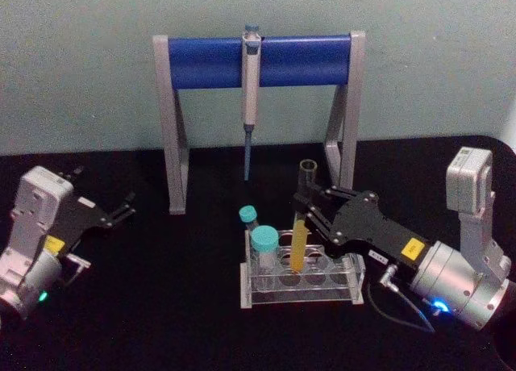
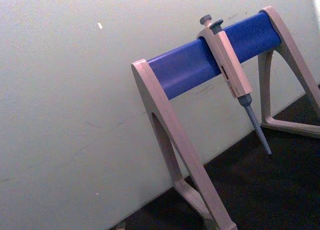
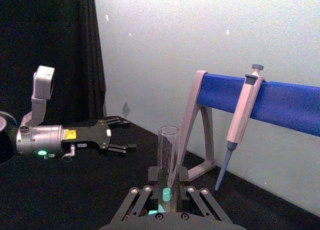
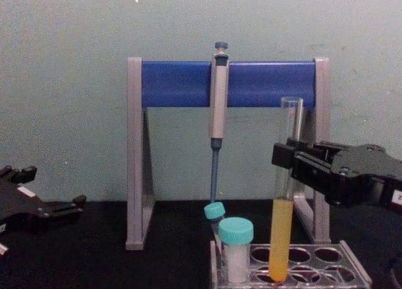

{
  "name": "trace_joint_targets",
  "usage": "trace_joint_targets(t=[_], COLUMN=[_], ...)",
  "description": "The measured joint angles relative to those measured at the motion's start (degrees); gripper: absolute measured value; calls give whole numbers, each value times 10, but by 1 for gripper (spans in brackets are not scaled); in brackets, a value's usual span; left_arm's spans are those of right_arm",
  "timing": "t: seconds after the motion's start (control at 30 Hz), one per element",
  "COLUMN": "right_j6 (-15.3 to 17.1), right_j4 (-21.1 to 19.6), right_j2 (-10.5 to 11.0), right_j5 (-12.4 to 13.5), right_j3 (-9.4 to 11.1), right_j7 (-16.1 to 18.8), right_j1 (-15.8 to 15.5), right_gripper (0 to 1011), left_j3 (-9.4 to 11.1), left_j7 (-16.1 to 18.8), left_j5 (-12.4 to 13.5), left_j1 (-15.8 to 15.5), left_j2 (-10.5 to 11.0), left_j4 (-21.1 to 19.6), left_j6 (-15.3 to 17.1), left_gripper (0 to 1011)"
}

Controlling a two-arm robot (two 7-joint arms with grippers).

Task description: Pick up the test tube from the test tube rack, shake it, then place it back into the test tube rack.

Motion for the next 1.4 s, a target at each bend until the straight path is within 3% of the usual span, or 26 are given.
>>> trace_joint_targets(t=[0.67,1.4], right_j6=[-8,-5], right_j4=[42,64], right_j2=[-19,-33], right_j5=[-19,-27], right_j3=[-9,-16], right_j7=[-4,-4], right_j1=[16,12], right_gripper=[229,229], left_j3=[0,0], left_j7=[0,0], left_j5=[0,0], left_j1=[0,0], left_j2=[0,0], left_j4=[0,0], left_j6=[0,0], left_gripper=[1001,1001])
